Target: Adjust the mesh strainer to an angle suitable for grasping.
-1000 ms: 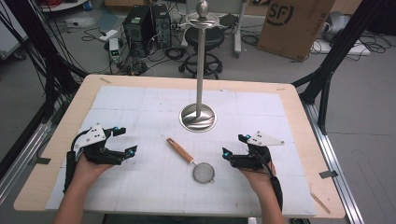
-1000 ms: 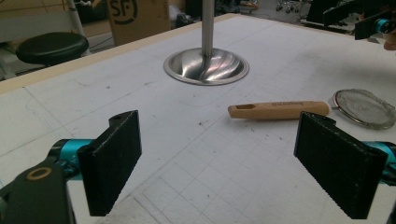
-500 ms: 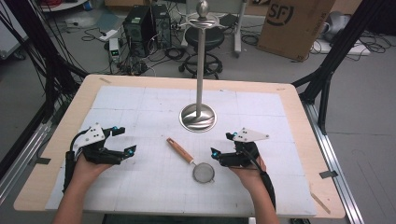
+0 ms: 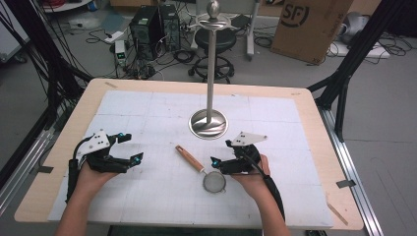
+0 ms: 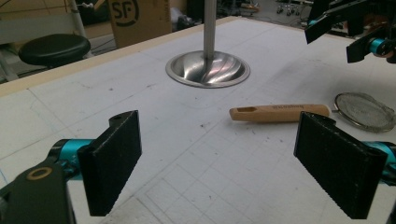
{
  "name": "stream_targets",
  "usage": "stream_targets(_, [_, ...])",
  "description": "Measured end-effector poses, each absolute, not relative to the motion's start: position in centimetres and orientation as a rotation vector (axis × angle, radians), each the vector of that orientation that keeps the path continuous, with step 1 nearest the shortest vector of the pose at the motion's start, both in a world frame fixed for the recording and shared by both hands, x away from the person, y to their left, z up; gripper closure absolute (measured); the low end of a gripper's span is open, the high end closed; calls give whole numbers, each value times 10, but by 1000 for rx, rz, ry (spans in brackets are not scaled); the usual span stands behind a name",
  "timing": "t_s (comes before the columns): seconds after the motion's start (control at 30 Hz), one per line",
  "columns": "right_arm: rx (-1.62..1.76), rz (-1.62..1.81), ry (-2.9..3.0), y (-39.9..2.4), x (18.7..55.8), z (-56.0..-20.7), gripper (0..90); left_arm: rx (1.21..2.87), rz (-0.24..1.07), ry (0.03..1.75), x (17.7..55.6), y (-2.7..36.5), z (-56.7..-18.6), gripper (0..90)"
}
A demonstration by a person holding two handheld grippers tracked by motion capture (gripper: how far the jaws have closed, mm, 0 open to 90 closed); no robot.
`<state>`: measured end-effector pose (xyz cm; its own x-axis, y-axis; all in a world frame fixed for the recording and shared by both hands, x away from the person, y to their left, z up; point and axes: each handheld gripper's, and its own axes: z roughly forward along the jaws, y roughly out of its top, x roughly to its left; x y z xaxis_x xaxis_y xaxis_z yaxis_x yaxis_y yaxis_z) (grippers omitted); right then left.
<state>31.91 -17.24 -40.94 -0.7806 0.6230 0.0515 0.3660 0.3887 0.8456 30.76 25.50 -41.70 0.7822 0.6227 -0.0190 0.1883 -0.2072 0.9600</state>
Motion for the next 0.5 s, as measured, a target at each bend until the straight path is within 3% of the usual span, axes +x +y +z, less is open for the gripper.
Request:
stream_targets(0.27, [831, 1276, 2443, -155, 323, -413, 166, 1767, 449, 629, 308, 255, -416, 156])
stream_targets(0.5, [794, 1186, 2530, -141, 326, -416, 249, 1767, 450, 631, 308, 255, -417, 156])
